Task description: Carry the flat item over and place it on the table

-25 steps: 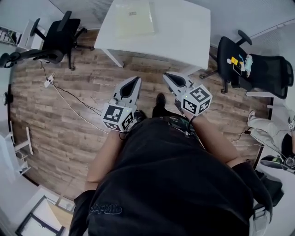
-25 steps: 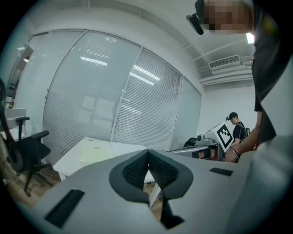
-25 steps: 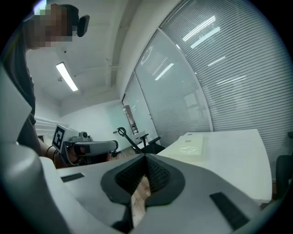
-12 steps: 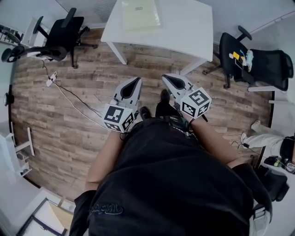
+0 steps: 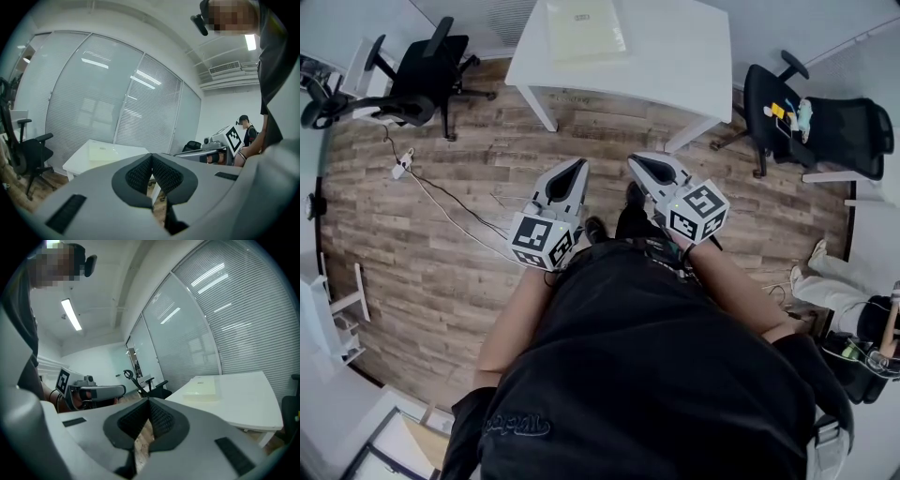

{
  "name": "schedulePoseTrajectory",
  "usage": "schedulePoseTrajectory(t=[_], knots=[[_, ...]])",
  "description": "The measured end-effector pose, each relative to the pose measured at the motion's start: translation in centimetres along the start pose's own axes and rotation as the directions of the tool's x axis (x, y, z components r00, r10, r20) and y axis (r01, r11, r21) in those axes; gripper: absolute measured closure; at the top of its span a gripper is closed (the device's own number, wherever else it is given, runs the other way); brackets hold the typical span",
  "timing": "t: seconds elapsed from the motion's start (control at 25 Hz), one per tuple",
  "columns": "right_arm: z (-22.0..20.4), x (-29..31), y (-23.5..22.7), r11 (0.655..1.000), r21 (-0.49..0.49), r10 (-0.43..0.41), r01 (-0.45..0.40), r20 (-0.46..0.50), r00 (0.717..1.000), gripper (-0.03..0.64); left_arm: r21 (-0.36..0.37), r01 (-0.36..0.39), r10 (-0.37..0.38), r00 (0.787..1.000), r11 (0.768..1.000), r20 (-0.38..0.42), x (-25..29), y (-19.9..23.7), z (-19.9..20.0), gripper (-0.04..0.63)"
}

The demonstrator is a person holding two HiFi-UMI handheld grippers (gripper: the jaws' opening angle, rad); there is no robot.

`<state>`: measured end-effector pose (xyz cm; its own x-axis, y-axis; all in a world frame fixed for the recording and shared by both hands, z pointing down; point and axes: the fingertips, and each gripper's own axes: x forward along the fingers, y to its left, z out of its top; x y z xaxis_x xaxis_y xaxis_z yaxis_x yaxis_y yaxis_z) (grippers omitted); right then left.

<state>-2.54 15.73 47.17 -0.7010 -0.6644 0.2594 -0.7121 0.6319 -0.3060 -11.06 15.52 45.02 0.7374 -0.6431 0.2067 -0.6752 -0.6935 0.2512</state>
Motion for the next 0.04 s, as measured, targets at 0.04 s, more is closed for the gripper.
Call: schedulePoseTrajectory(t=[0.04], knots=[[-0.06, 0.03, -0.06, 1.000, 0.002, -0.001, 0.001, -0.001, 1.000, 0.595, 0.000, 0.001, -0.001, 1.000, 1.000, -0.001, 0.08, 0.04, -0.05, 0.580]])
